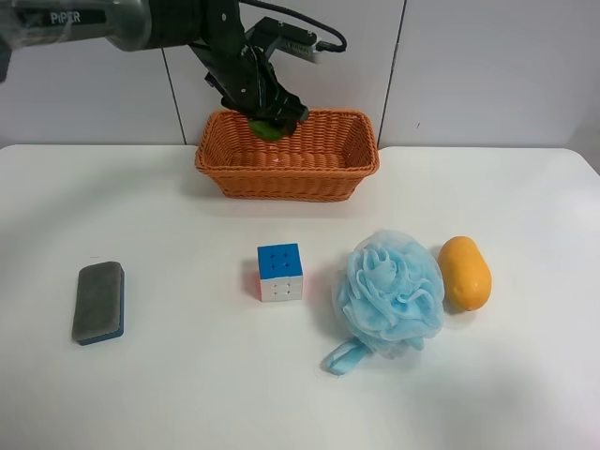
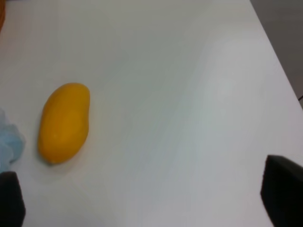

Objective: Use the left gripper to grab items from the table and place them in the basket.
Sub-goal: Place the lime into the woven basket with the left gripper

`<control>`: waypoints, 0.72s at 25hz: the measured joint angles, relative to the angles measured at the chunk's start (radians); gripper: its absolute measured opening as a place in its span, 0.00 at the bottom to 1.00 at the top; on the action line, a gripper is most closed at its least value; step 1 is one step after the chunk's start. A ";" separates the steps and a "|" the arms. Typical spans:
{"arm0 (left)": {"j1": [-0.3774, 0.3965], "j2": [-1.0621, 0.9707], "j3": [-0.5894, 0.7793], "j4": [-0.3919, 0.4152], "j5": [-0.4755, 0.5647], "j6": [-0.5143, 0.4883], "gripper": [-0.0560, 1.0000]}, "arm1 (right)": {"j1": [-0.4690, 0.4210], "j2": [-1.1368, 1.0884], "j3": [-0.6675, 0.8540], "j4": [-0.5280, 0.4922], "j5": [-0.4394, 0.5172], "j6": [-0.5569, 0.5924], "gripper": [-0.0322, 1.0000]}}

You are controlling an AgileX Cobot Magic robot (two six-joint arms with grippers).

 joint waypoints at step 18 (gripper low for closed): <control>0.002 0.062 -0.001 -0.082 -0.076 0.011 0.95 | 0.000 0.000 0.000 0.000 0.000 0.000 0.99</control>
